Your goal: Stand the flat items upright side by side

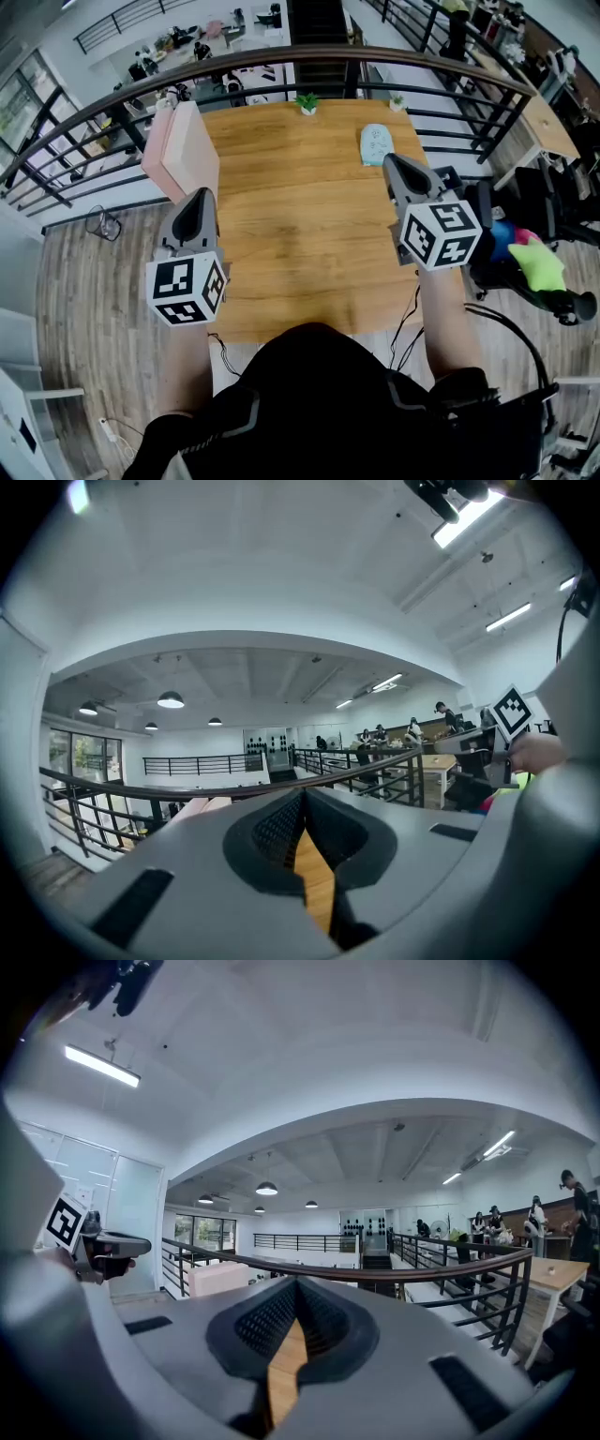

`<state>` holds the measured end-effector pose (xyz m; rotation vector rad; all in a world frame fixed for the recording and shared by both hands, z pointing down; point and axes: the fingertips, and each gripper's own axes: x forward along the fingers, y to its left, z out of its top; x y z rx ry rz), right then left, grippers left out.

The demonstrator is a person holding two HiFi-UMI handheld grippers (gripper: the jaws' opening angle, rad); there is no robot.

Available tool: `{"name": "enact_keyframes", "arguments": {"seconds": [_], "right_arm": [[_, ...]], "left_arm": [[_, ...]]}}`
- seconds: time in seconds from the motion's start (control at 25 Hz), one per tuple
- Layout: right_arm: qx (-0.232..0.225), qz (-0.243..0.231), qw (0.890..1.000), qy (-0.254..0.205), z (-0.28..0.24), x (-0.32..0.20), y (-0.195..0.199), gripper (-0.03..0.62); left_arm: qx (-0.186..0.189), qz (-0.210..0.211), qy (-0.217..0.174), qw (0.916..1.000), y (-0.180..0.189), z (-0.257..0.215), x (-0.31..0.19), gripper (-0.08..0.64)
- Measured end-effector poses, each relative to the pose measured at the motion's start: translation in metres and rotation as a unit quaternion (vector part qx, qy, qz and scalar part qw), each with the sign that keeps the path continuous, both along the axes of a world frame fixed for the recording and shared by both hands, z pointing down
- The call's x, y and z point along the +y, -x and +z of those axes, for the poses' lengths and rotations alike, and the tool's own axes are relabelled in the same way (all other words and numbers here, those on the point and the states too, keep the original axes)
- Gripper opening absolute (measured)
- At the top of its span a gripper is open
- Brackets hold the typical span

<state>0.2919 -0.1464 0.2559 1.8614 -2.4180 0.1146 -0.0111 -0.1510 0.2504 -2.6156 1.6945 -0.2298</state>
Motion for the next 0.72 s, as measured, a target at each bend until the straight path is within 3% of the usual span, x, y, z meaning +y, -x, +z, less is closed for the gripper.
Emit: {"name": "enact_keyframes", "arguments": {"seconds": [0.24,0.52,0.72], "right_arm": [[-0.005,0.004,1.0,0.004,0.0038,-0.0016,-0.0008,0.014],[0.012,0.014,1.0,0.003,0.0047,-0.0014,0.0009,0.014],[0.012,0.018,1.0,-0.001,0.0014,0.0016,0.0012,0.014]], "left_arm": [[0.022,0.012,0.02,0.9995,0.0038,0.003,-0.0021,0.029],[0.007,0.018,0.008,0.9998,0.0,0.0041,0.0008,0.029],[0.018,0.007,0.014,0.9997,0.0035,0.0063,0.0007,0.029]]}}
